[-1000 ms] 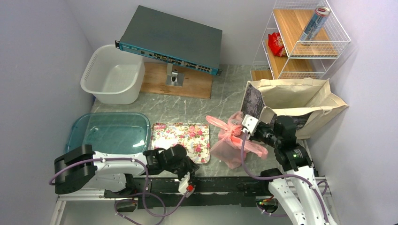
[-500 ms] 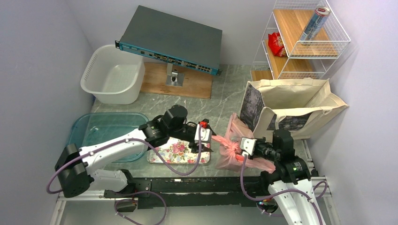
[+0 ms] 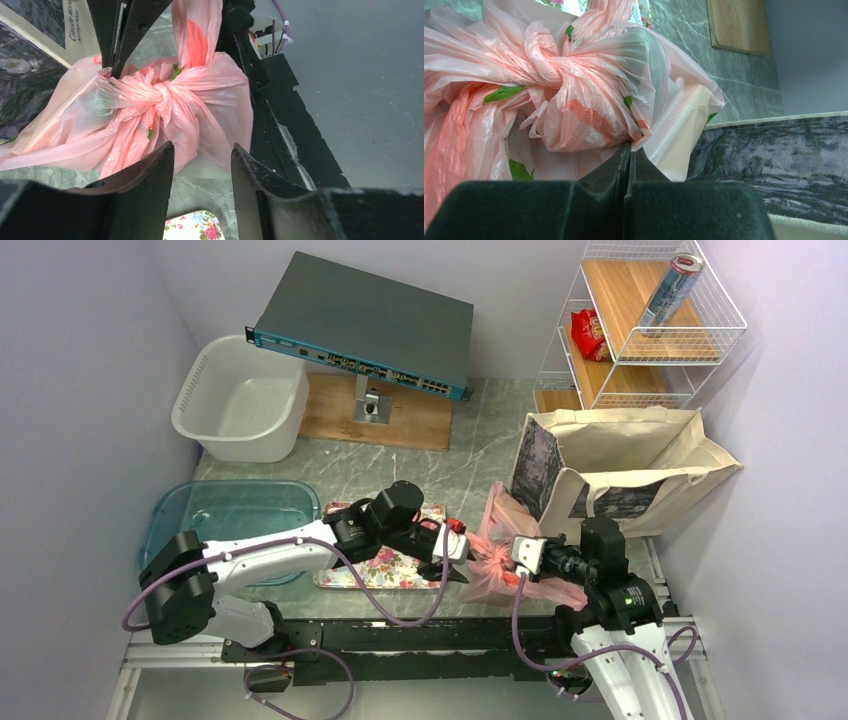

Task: Untie the knot of the grocery bags and take out the mixed food
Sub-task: Untie the takeout bag at the center of the board.

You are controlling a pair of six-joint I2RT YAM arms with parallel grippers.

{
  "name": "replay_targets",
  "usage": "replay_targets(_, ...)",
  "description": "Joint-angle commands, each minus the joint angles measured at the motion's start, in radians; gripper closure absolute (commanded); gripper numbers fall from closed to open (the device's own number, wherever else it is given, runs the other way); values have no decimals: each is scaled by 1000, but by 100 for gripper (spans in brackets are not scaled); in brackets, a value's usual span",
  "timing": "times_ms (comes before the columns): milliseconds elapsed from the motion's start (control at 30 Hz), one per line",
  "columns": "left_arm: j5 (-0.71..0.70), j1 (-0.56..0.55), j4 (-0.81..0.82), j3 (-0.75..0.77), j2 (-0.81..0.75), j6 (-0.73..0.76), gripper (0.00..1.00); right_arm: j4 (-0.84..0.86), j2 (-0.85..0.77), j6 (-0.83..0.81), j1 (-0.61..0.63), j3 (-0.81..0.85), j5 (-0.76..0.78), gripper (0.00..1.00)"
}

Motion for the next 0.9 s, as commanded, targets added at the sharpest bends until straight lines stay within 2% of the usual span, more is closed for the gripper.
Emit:
replay_targets(0,-19,-7,88,13,41,21,50,-63,2,-21,-7,5,25,100)
replay_targets(200,-19,-24,117,71,140,42,48,-52,-5,-8,-6,6,24,100)
replay_targets(333,-29,-28,105,120,187,54,24,-54,-14,2,-7,10,21,100)
replay_targets(400,-39,-28,94,153,207,55,21,-55,-17,6,-7,9,14,100)
replay_targets(500,-32,-33,94,187,238,63,23,-43,-20,24,-7,-2,2,100)
replay_targets(567,-13,-46,88,200,258,87,30,-23,-18,50,-6,-5,3,100)
replay_targets(633,9,-60,68,194,261,134,44,7,-6,83,-7,-1,13,100)
replay_targets(700,22,-73,37,166,248,224,66,37,19,127,-7,10,33,100)
replay_targets(733,17,-82,32,145,236,260,91,51,32,147,-7,15,47,100)
replay_targets(767,0,-88,34,116,222,286,100,71,48,167,-7,19,69,100)
replay_targets(867,-14,-96,17,53,171,363,100,135,86,212,-6,19,124,100)
